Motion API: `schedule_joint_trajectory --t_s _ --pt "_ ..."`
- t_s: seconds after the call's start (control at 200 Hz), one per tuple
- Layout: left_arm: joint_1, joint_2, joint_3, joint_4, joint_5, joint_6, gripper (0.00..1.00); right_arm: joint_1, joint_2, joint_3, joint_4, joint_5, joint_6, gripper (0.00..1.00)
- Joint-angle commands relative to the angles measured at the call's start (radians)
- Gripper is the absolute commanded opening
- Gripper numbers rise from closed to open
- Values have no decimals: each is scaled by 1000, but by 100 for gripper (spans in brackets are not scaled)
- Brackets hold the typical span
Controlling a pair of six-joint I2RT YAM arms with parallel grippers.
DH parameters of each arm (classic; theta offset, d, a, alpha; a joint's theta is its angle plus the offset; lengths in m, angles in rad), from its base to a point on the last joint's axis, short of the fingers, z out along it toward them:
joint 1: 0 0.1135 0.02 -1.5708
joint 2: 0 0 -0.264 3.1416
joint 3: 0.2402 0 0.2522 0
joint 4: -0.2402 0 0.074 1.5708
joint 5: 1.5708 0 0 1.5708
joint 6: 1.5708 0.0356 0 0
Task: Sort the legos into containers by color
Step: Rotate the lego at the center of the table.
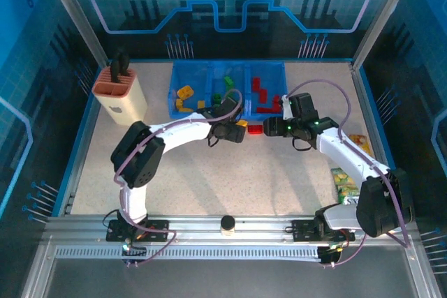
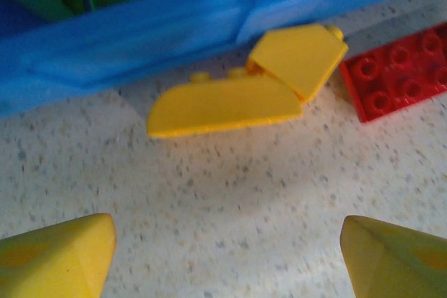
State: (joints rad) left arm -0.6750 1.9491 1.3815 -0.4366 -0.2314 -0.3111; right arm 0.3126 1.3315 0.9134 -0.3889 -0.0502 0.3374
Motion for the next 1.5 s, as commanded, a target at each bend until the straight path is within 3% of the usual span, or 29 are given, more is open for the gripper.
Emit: schedule_joint_trajectory --t_s 0.0,0.54,0.785,1.061,1.191,1.496 --pt "23 58 81 -66 -3 61 85 -14 -24 -27 18 -22 12 74" --pt "43 180 215 -67 46 149 84 -19 -28 -90 57 -45 40 74" --pt "13 114 123 -22 125 146 72 -19 -41 -114 66 -44 43 74" --pt "-41 -71 -62 61 202 101 58 -20 -27 -127 90 -58 48 74" --pt "-33 -138 -63 76 148 108 58 -21 -20 -133 105 -63 55 74" --pt "-18 8 78 -20 71 137 62 -20 -53 -153 93 -55 55 74"
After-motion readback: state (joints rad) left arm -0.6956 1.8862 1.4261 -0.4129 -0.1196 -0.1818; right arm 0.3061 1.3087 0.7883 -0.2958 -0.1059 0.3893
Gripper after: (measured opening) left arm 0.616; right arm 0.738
